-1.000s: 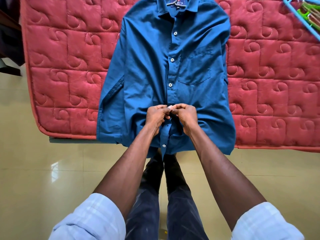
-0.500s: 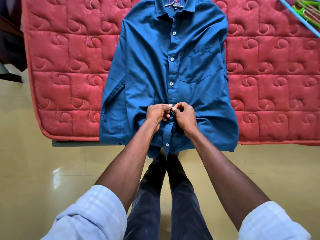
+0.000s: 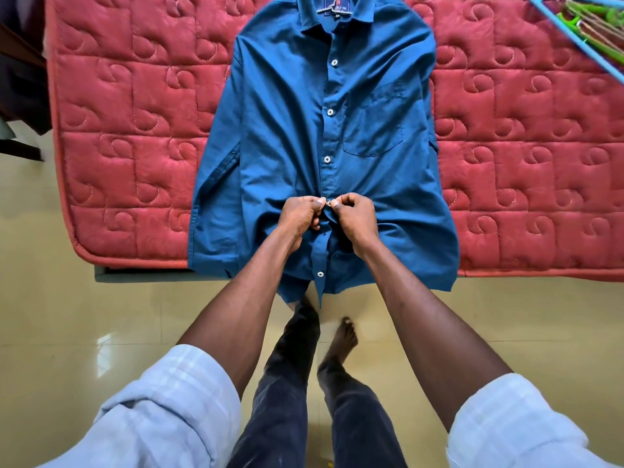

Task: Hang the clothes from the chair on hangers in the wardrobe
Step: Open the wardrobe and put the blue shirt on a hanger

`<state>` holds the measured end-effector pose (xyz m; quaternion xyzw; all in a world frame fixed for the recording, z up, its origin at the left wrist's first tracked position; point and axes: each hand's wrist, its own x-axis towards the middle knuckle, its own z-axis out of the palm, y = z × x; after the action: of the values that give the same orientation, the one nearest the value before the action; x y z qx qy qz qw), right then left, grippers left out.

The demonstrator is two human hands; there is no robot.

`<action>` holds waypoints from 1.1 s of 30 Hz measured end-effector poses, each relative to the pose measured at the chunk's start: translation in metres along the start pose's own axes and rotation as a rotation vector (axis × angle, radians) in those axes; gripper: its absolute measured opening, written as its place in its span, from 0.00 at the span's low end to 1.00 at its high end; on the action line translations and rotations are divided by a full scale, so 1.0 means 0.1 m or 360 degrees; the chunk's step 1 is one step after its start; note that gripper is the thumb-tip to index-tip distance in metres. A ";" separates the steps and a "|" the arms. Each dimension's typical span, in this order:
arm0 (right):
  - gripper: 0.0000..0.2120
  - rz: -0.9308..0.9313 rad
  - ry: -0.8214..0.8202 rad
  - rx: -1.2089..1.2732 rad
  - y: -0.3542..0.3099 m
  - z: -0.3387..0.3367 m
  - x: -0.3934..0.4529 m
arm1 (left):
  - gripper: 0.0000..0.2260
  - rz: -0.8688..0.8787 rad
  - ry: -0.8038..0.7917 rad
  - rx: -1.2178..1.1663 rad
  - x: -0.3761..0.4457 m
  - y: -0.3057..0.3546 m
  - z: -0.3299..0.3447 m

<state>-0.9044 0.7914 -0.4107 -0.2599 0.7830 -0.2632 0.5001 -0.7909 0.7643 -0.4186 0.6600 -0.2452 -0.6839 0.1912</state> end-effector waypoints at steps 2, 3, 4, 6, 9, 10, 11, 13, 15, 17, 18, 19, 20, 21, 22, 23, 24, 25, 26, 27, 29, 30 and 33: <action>0.06 0.0015 0.0103 -0.0164 -0.04 0.02 0.03 | 0.06 0.0070 -0.0008 0.0026 -0.02 0.01 -0.01; 0.06 0.0022 0.0140 -0.0231 -0.04 0.04 0.03 | 0.05 0.0143 0.0049 0.0062 -0.03 -0.01 -0.01; 0.05 0.0018 0.0151 -0.0226 -0.04 0.04 0.04 | 0.04 0.0258 0.0154 0.0128 -0.04 -0.03 0.00; 0.06 0.0022 0.0102 -0.0020 -0.01 0.00 0.05 | 0.04 0.0513 0.0506 0.0308 -0.08 -0.13 0.01; 0.06 -0.0069 0.0107 0.0182 0.13 -0.21 -0.13 | 0.03 0.0699 0.0889 0.0419 -0.26 -0.32 0.02; 0.04 -0.0199 0.0185 0.0079 0.21 -0.30 -0.26 | 0.03 0.0731 0.0930 0.0442 -0.38 -0.39 0.02; 0.02 -0.0340 0.0284 -0.0047 0.31 -0.38 -0.40 | 0.03 0.0759 0.0948 0.0474 -0.51 -0.47 0.00; 0.03 -0.0539 0.0426 -0.0184 0.54 -0.45 -0.72 | 0.03 0.0829 0.0940 0.0543 -0.73 -0.66 -0.06; 0.08 -0.0514 0.0408 -0.0208 0.76 -0.42 -1.01 | 0.03 0.0873 0.0874 0.0605 -0.89 -0.89 -0.14; 0.13 -0.0422 0.0333 -0.0263 0.88 -0.32 -1.21 | 0.03 0.0896 0.0793 0.0702 -0.98 -1.10 -0.18; 0.15 -0.0411 0.0330 -0.0303 0.91 -0.26 -1.27 | 0.04 0.0917 0.0739 0.0749 -1.01 -1.17 -0.20; 0.17 -0.0402 0.0343 -0.0341 0.91 -0.20 -1.29 | 0.05 0.0936 0.0686 0.0794 -1.03 -1.22 -0.20; 0.19 -0.0382 0.0370 -0.0361 0.87 -0.14 -1.27 | 0.06 0.0965 0.0639 0.0821 -1.04 -1.25 -0.20; 0.20 -0.0352 0.0403 -0.0379 0.82 -0.09 -1.23 | 0.06 0.0985 0.0615 0.0837 -1.03 -1.26 -0.21; 0.21 -0.0315 0.0440 -0.0412 0.76 -0.04 -1.17 | 0.06 0.0995 0.0601 0.0832 -1.01 -1.26 -0.21; 0.22 -0.0278 0.0471 -0.0464 0.71 0.02 -1.10 | 0.07 0.0989 0.0592 0.0817 -0.98 -1.26 -0.22; 0.22 -0.0250 0.0492 -0.0521 0.68 0.06 -1.03 | 0.07 0.0982 0.0575 0.0800 -0.96 -1.27 -0.23; 0.21 -0.0236 0.0494 -0.0556 0.67 0.09 -0.98 | 0.07 0.0977 0.0548 0.0799 -0.95 -1.28 -0.24; 0.19 -0.0233 0.0482 -0.0550 0.68 0.11 -0.95 | 0.07 0.0986 0.0523 0.0809 -0.95 -1.31 -0.24; 0.16 -0.0240 0.0468 -0.0500 0.69 0.12 -0.94 | 0.07 0.1003 0.0500 0.0819 -0.95 -1.32 -0.24; 0.12 -0.0250 0.0441 -0.0324 0.76 0.08 -0.97 | 0.06 0.1026 0.0462 0.0809 -0.94 -1.35 -0.24; 0.11 -0.0255 0.0438 -0.0224 0.79 0.05 -1.01 | 0.05 0.1033 0.0459 0.0814 -0.94 -1.37 -0.25; 0.08 -0.0174 0.0492 0.0017 0.88 -0.07 -1.14 | 0.06 0.1056 0.0481 0.0952 -0.94 -1.41 -0.22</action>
<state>-0.8819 0.9327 -0.3936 -0.2558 0.8339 -0.3311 0.3598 -0.7548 0.9315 -0.4255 0.6642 -0.5986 -0.3814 0.2345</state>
